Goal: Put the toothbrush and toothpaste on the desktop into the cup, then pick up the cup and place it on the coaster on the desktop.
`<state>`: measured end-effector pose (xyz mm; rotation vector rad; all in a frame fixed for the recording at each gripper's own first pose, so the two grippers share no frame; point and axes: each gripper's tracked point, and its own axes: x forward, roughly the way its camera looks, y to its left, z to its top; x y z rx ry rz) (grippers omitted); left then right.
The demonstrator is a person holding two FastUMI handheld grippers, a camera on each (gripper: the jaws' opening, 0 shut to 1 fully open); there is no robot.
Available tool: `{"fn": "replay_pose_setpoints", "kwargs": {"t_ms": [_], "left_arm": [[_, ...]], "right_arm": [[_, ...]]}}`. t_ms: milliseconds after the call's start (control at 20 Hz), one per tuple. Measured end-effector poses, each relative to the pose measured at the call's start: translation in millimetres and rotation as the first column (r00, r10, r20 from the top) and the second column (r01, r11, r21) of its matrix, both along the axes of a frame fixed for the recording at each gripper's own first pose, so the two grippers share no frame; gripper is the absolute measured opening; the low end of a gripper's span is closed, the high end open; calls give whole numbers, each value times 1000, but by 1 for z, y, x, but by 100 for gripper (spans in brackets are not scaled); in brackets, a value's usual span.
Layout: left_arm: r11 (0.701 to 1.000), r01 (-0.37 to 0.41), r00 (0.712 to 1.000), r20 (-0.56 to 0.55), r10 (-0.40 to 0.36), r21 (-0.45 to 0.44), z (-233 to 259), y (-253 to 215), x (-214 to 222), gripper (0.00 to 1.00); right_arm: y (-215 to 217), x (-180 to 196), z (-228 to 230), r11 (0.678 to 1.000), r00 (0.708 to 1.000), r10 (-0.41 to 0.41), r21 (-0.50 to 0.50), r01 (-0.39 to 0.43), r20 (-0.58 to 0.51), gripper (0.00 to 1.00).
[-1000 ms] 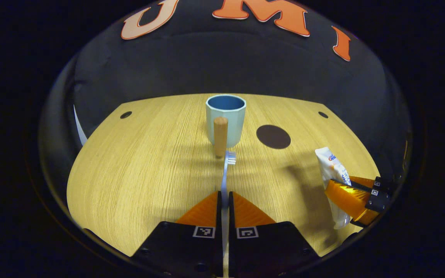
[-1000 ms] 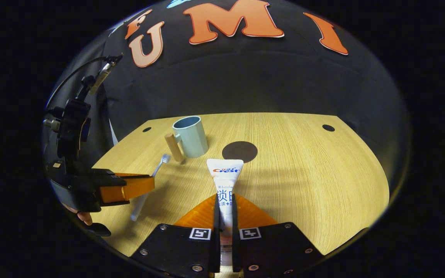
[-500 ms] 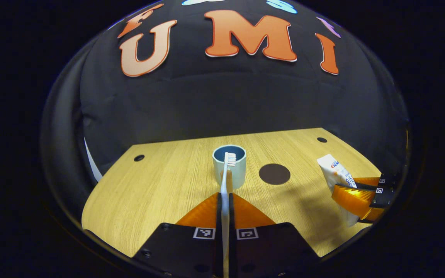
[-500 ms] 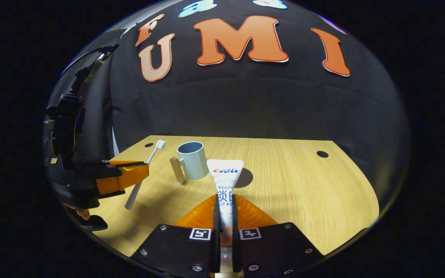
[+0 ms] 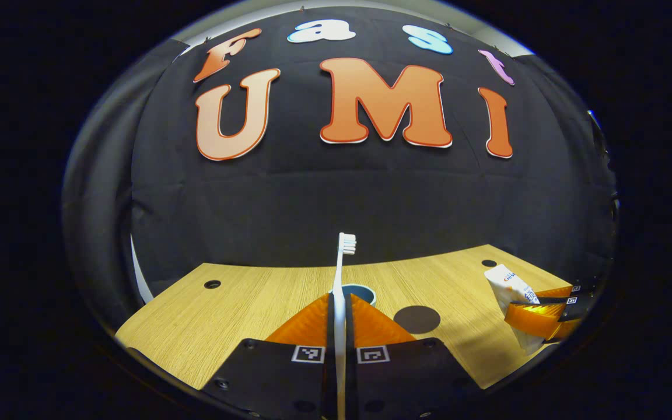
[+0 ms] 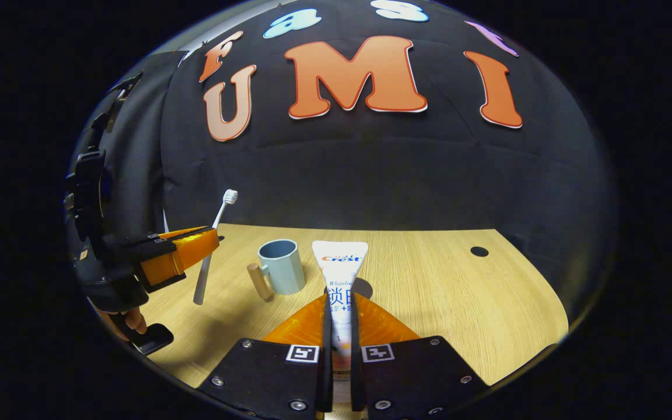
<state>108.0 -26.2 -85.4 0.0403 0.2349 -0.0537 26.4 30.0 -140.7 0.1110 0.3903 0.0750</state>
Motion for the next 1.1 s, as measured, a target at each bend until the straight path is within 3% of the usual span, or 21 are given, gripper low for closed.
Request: {"fn": "replay_pose_setpoints", "kwargs": {"t_ms": [500,900,1100], "left_arm": [[999,10,974,224,-18,38,37,-1,59,5],[996,35,943,334,-8,-77,53,14,113,5],[988,76,942,334,-26,-137,52,16,136,5]], "right_arm": [[-20,32,29,999,994,-28,-36,32,108,12],[-30,55,29,996,992,-62,-53,68,109,12],[-28,64,42,996,990,-61,-61,69,131,12]]}}
